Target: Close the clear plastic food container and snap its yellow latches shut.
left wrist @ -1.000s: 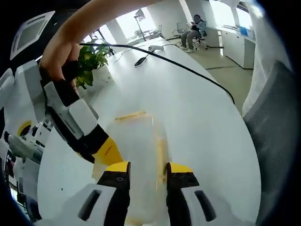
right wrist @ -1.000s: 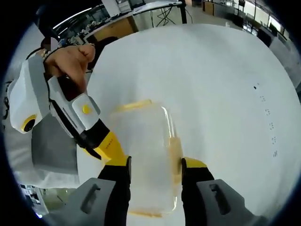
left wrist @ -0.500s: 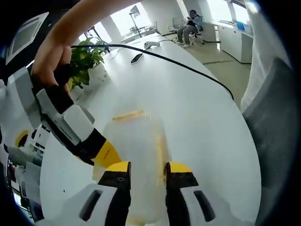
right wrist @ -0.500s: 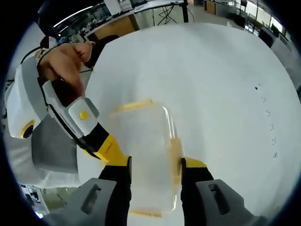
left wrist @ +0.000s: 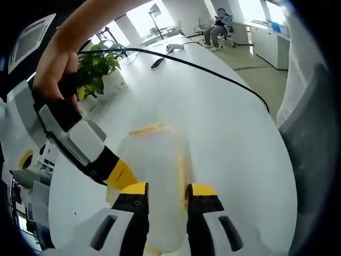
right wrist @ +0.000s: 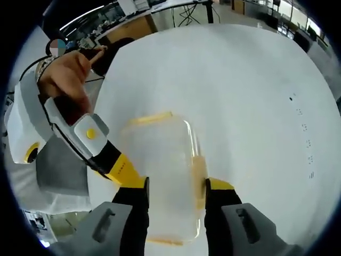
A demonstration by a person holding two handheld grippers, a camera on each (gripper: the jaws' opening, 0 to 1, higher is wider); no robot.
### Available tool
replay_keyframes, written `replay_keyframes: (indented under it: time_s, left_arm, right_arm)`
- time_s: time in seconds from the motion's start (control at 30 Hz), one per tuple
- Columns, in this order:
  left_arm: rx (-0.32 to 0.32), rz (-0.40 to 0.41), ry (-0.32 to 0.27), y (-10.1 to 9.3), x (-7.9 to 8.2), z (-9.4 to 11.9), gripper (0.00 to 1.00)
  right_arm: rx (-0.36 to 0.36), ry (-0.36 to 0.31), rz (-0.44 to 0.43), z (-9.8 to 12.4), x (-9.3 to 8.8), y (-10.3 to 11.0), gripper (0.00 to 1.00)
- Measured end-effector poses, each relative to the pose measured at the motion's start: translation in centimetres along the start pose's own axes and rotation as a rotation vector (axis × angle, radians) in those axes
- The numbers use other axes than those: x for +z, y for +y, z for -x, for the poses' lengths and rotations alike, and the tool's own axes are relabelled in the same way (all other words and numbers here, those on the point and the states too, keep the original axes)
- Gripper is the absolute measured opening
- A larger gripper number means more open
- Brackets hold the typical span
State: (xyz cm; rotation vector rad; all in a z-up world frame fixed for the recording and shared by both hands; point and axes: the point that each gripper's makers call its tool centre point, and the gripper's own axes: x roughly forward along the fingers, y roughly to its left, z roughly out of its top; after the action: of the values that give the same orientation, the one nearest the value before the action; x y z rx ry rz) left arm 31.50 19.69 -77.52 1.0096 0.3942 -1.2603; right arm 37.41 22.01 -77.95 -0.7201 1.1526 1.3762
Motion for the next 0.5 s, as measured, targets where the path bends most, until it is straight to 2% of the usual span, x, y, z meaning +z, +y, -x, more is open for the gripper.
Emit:
replay_keyframes:
  time_s: [0.1,0.13,0.17,0.33,0.5]
  left_arm:
    - [0.015,0.006,0.000,0.1,-0.1,0.1,0.19]
    - [0.039,-0.009,-0.016,0.3,0.0,0.0,0.18]
    - [0.027,0.004,-0.013,0.2,-0.1,0.0,0.17]
    - [0.044,-0.023,-0.002,0.2,0.0,-0.3,0.18]
    - [0.046,-0.023,0.003,0.2,0.0,-0.2,0.19]
  right_arm:
    - [0.000,0.002,-0.001,0.0,0.0,-0.1,0.36]
    - [0.010,-0.003,0.004,0.0,0.1,0.0,0.35]
    - [0.012,-0.012,-0.023,0.5,0.0,-0.2,0.35]
    - [0.028,-0.030,-0.016,1.0,-0.2,-0.2,0.35]
    - [0.036,-0.009,-0.015,0.9,-0.2,-0.2,0.35]
